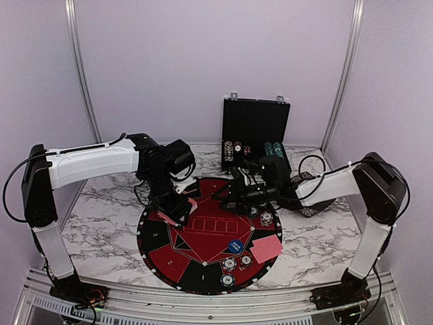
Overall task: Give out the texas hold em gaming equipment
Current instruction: Distribute the poker card in the big blind area.
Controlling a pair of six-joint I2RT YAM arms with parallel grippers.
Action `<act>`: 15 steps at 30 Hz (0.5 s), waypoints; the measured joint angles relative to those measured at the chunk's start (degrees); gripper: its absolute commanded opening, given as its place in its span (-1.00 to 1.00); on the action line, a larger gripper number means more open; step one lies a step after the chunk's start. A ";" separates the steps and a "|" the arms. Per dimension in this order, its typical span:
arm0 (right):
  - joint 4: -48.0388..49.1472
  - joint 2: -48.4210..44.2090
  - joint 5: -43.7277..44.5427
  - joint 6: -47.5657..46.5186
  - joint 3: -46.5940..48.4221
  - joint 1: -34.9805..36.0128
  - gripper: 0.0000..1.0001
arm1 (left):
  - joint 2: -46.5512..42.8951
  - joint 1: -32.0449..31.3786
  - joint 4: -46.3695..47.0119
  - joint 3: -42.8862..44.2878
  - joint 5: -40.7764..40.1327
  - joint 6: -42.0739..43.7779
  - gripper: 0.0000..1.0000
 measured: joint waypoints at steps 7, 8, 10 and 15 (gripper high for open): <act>5.62 4.09 -2.40 3.56 3.67 2.32 0.29 | 0.66 -0.26 -0.13 1.01 -0.02 0.00 0.00; 6.12 4.39 -2.60 3.89 3.98 2.49 0.29 | 0.74 -0.28 -0.20 1.09 -0.02 -0.02 0.00; 7.13 5.07 -3.02 4.55 4.63 2.82 0.28 | 0.90 -0.28 -0.22 1.31 -0.02 -0.02 0.00; 8.63 6.84 -3.65 5.81 6.08 3.34 0.28 | 0.94 -0.31 -0.24 1.55 -0.02 -0.02 0.00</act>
